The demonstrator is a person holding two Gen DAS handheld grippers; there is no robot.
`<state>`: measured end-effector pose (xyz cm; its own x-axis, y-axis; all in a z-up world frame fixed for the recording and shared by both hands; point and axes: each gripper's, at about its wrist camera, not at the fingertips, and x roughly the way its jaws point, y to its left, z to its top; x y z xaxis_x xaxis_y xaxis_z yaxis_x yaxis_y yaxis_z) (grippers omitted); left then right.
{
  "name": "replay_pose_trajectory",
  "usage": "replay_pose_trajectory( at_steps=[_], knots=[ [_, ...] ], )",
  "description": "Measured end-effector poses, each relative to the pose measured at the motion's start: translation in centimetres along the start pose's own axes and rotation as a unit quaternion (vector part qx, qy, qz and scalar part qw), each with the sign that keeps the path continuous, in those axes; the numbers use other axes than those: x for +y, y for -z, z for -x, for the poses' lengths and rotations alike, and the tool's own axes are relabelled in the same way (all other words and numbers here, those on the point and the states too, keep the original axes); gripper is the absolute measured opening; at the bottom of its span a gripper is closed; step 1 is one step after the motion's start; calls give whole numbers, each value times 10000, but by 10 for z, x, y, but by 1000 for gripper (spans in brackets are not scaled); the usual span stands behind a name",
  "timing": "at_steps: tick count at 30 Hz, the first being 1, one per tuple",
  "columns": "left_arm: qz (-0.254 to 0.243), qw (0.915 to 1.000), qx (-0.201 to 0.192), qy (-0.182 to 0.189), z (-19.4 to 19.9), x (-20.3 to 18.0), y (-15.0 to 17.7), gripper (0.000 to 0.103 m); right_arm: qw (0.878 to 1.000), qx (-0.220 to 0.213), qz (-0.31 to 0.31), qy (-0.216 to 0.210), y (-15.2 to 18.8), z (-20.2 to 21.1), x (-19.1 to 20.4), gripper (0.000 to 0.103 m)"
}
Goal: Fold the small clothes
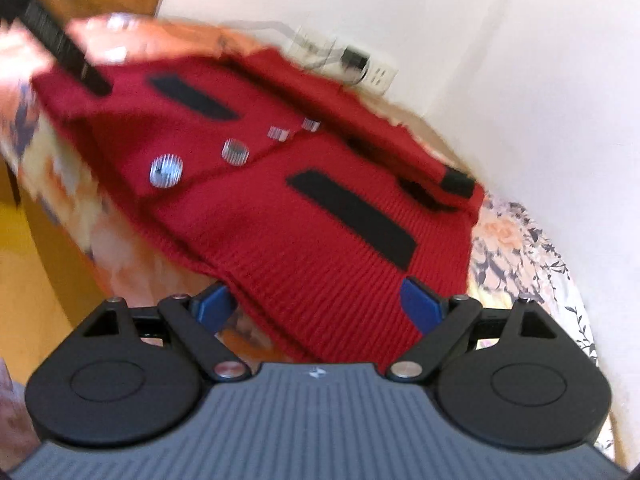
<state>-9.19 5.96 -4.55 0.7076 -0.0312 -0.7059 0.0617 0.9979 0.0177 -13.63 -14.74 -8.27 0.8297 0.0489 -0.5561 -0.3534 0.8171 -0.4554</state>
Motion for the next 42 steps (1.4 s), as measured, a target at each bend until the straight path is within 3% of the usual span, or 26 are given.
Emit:
replay_pose_trajectory(
  at_steps=[4, 13, 17, 22, 30, 42],
  knots=[
    [-157, 9997, -47, 174, 3, -7, 1, 79, 9983, -213, -543, 43, -9, 0, -18, 92],
    [-710, 9952, 0, 667, 1, -30, 6, 79, 9880, -137, -1537, -36, -21, -18, -43, 92],
    [-968, 9927, 75, 716, -3, -38, 10, 79, 9811, -120, -1930, -100, -27, -24, -53, 92],
    [-1326, 9895, 102, 569, -8, -45, 12, 79, 9733, -55, -2289, -143, -33, -32, -61, 92],
    [-1730, 9814, 66, 824, -6, -50, 17, 79, 9705, -40, -2406, -143, -39, -38, -63, 92],
    [-1481, 9886, -194, -205, -26, -23, 3, 79, 9732, 117, -2284, -240, -17, -31, -63, 90]
  ],
)
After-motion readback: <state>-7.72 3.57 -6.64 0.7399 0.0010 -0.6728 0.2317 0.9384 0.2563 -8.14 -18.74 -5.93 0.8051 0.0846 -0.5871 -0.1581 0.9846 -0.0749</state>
